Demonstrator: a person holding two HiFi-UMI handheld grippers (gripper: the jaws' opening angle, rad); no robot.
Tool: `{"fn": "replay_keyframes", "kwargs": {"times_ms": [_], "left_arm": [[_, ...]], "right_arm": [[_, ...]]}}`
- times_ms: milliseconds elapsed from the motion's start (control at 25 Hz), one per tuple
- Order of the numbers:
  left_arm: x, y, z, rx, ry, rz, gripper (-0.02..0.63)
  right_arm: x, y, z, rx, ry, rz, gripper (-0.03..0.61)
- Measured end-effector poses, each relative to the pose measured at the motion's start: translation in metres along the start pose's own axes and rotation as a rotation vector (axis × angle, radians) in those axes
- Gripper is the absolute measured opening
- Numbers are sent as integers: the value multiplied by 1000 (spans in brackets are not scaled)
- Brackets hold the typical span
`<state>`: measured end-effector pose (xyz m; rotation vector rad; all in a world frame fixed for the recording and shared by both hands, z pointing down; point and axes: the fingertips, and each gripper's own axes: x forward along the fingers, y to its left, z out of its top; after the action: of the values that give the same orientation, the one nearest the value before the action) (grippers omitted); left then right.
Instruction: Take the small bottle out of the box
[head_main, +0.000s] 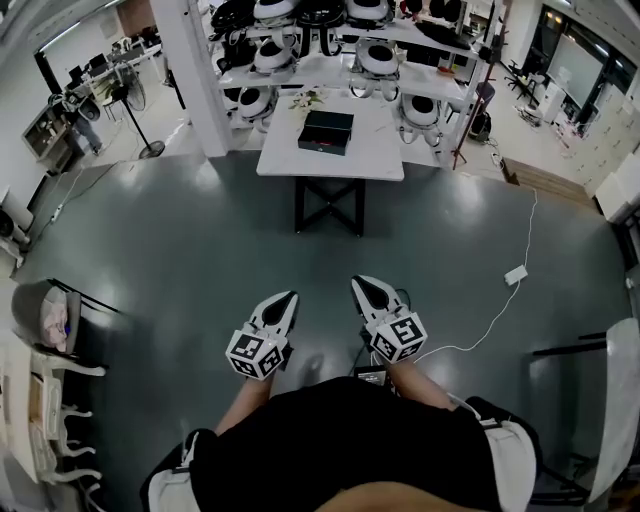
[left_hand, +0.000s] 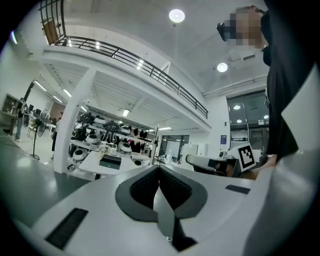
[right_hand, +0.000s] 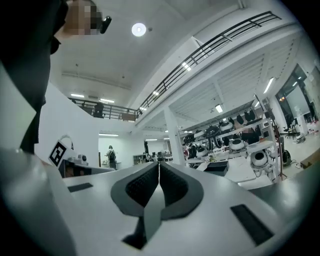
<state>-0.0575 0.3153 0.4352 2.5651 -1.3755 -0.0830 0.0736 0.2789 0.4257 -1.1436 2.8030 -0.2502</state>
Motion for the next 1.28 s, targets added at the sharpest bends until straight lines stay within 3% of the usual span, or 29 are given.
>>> {"fn": "replay_keyframes", "kwargs": {"times_ms": [440,680,1040,1280], "left_arm": [[18,-24,0,67,16,-8,15],[45,-45,-5,21,16,-17,15],[64,-63,-20,39,41,8,15],[69,-69,-25,-9,40,15,15]], "right_arm": [[-24,-20,-7,13,27,-3,34],[-43,-41,-6,19,41,13,34],[-69,-78,-19,42,52,2,34],[-80,-87,-23,50,61,-1,34]]}}
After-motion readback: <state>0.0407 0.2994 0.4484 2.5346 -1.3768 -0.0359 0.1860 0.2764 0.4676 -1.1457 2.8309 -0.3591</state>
